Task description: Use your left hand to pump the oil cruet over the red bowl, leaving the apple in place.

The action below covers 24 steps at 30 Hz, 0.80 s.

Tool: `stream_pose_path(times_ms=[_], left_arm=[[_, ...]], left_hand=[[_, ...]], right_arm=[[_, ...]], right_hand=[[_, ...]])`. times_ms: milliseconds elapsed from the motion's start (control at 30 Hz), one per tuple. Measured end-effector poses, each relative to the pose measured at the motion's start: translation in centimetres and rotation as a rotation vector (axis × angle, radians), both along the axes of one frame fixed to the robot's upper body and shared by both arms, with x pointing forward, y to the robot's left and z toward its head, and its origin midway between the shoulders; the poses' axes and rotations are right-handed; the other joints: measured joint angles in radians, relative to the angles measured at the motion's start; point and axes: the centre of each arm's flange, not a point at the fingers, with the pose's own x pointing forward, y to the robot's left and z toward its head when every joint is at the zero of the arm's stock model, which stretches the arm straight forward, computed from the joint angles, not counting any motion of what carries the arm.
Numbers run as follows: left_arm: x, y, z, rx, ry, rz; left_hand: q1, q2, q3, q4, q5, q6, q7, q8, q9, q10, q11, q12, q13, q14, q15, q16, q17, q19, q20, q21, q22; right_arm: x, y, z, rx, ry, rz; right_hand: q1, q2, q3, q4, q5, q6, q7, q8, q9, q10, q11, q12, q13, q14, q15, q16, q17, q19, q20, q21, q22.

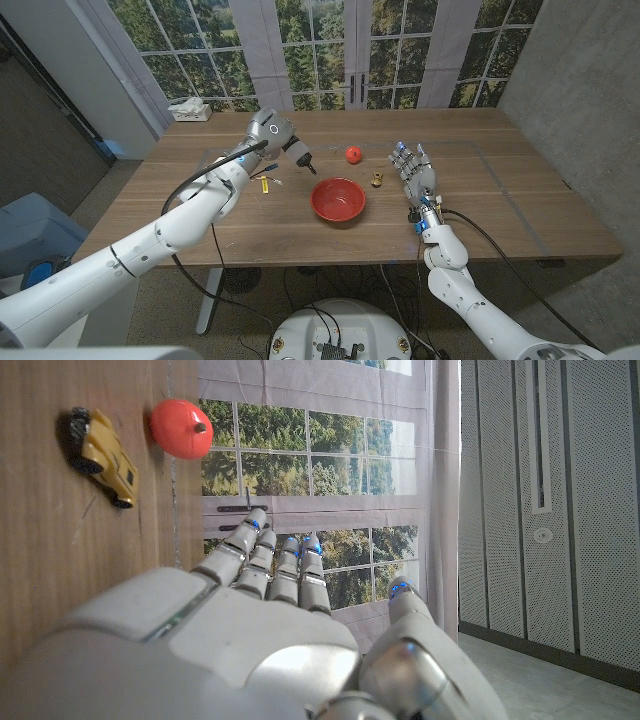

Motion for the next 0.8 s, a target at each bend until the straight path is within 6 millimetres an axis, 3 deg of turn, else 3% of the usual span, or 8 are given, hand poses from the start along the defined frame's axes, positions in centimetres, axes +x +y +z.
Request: stream_pose_path(times_ms=[67,167,233,300,500,800], left_arm=[[0.1,-0.1,0.2,-0.002,0.003,-0.005],[0.3,-0.3,0.2,-0.006,0.012,-0.01],[0.3,-0.4,0.4,-0.009,0.016,-0.01],[0.5,-0.5,0.6,-0.013,0.026,-0.002],[0.8,-0.7,0.9,-0.029,0.05,0.006],[0.9,-0.9,1.0,-0.042,0.061,0.004]], left_hand=[[-0.017,-0.018,0.006,-0.006,0.031,0.0,0.0,0.054,0.084,0.0,0.0,0.088,0.004,0.013,-0.001,0.008,0.008,-0.003,0.004,0.012,0.019],[-0.038,-0.039,0.01,-0.01,0.073,0.0,0.0,0.131,0.098,0.002,-0.002,0.149,0.004,0.018,0.004,0.031,0.052,-0.007,0.007,0.031,0.046],[-0.045,-0.046,0.012,-0.009,0.088,0.001,0.0,0.142,0.098,0.002,-0.002,0.161,0.004,0.018,0.004,0.047,0.088,-0.011,0.003,0.041,0.065],[-0.055,-0.056,0.017,-0.012,0.095,0.002,0.002,0.183,0.098,0.003,-0.001,0.203,0.004,0.018,0.004,0.063,0.126,-0.016,0.006,0.049,0.086],[-0.082,-0.063,0.025,-0.02,0.103,0.004,0.001,0.225,0.098,0.01,-0.008,0.246,0.004,0.018,0.004,0.077,0.181,-0.029,0.008,0.058,0.123],[-0.087,-0.068,0.039,-0.034,0.103,0.004,0.001,0.239,0.099,0.01,-0.008,0.257,0.004,0.018,0.004,0.096,0.237,-0.033,0.009,0.066,0.124]], right_arm=[[0.1,0.0,0.0,0.0,0.0,0.001],[0.3,-0.1,0.0,0.002,0.003,-0.001],[0.4,-0.1,0.0,0.001,0.003,0.0],[0.5,-0.2,0.1,0.001,0.005,0.0],[0.8,-0.2,0.2,0.001,0.009,0.001],[1.1,-0.2,0.3,0.001,0.011,-0.001]], right_hand=[[0.0,0.0,0.0,0.0,0.0,0.0,0.0,0.0,0.0,0.0,0.0,0.0,0.0,0.0,0.0,0.0,0.0,0.0,0.0,0.0,0.0],[0.0,0.0,0.0,0.0,0.0,0.0,0.0,0.0,0.0,0.0,0.0,0.0,0.0,0.0,0.0,0.0,0.0,0.0,0.0,0.0,0.0],[-0.009,0.009,0.0,0.0,0.0,0.0,0.0,0.0,0.0,0.0,0.0,0.0,0.0,0.0,0.0,0.0,0.0,0.0,0.0,0.0,0.0],[-0.012,0.012,0.0,0.0,0.0,0.0,0.0,0.0,0.0,0.0,0.0,0.0,0.0,0.0,0.0,0.0,0.0,0.0,0.0,-0.007,0.0],[-0.026,-0.003,0.0,0.0,0.0,0.0,0.0,0.0,0.0,0.0,0.0,0.0,0.0,0.0,0.0,-0.005,0.0,0.0,0.0,-0.007,0.0],[-0.017,-0.012,-0.003,-0.003,0.0,0.0,0.0,0.0,0.0,0.0,0.0,0.0,0.0,0.0,0.0,-0.007,0.0,0.007,0.007,-0.015,0.0]])
